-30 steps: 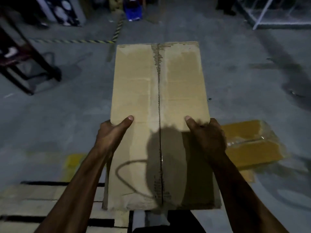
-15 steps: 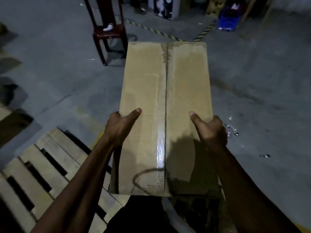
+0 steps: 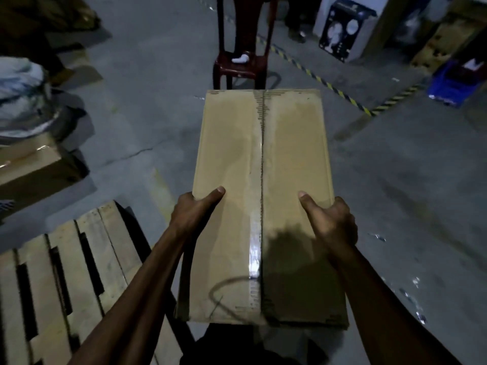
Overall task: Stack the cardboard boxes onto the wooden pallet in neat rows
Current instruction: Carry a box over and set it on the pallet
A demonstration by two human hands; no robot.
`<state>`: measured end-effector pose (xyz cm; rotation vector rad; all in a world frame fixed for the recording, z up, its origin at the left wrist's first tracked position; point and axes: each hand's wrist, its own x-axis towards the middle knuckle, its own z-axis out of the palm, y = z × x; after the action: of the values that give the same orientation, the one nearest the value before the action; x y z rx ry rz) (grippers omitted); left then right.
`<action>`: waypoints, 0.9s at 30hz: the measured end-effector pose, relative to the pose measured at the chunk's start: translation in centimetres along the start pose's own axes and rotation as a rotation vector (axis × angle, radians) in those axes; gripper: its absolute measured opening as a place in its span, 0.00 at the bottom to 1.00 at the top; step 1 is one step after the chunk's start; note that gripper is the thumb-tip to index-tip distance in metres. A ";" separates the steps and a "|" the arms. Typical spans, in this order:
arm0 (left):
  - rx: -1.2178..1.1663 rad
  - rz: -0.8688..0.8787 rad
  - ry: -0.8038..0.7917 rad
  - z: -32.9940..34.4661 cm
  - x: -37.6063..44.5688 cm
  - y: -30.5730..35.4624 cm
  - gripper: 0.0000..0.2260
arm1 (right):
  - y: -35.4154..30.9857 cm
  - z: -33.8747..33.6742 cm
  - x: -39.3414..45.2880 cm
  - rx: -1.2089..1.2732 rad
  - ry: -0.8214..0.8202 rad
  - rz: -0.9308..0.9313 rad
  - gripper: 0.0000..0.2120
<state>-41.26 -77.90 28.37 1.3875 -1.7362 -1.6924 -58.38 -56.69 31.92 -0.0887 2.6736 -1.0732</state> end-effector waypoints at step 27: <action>-0.443 -0.293 1.047 -17.4 20.7 5.3 0.32 | -41.4 36.6 15.1 -0.286 -0.856 -0.742 0.40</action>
<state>-39.03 -105.39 29.39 1.8421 -0.5695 -0.9990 -65.05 -113.62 31.74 -1.3349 1.9578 -0.5624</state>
